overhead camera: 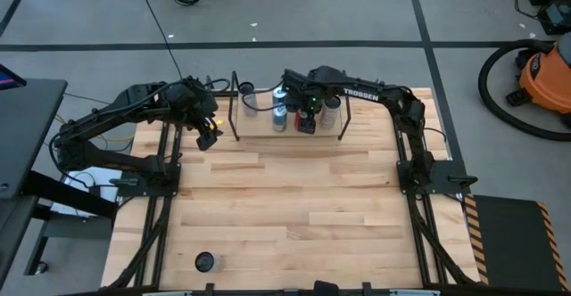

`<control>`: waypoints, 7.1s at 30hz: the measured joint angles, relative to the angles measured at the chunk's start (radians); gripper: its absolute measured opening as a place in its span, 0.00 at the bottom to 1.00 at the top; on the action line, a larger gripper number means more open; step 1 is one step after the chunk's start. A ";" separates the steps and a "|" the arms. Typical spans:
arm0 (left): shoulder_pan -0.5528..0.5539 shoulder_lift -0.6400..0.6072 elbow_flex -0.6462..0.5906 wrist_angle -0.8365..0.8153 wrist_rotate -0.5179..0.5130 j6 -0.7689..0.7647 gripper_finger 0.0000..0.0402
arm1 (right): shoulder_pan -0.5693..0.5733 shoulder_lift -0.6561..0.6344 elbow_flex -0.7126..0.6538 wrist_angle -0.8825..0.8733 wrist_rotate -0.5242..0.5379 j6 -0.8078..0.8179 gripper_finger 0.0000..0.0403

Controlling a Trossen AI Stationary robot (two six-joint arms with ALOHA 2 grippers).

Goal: Place canned beverage on shelf
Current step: Put the red soda can on the shelf aligned with the other red soda can, then put the white pink soda can on the shelf aligned with the other white pink soda can

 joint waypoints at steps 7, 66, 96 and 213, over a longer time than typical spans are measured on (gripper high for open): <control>0.000 0.000 0.000 -0.001 0.000 0.000 0.79 | 0.000 0.000 0.000 0.001 -0.007 -0.026 0.85; -0.610 0.057 -0.030 -0.110 -0.049 -0.734 0.79 | 0.356 -0.029 0.354 -0.347 0.063 0.225 0.97; -1.141 0.349 -0.055 0.107 -0.055 -1.716 0.79 | 0.388 -0.029 0.354 -0.347 0.123 0.300 0.97; -1.228 0.650 0.106 0.164 0.069 -1.792 0.67 | 0.388 -0.029 0.353 -0.318 0.114 0.269 0.97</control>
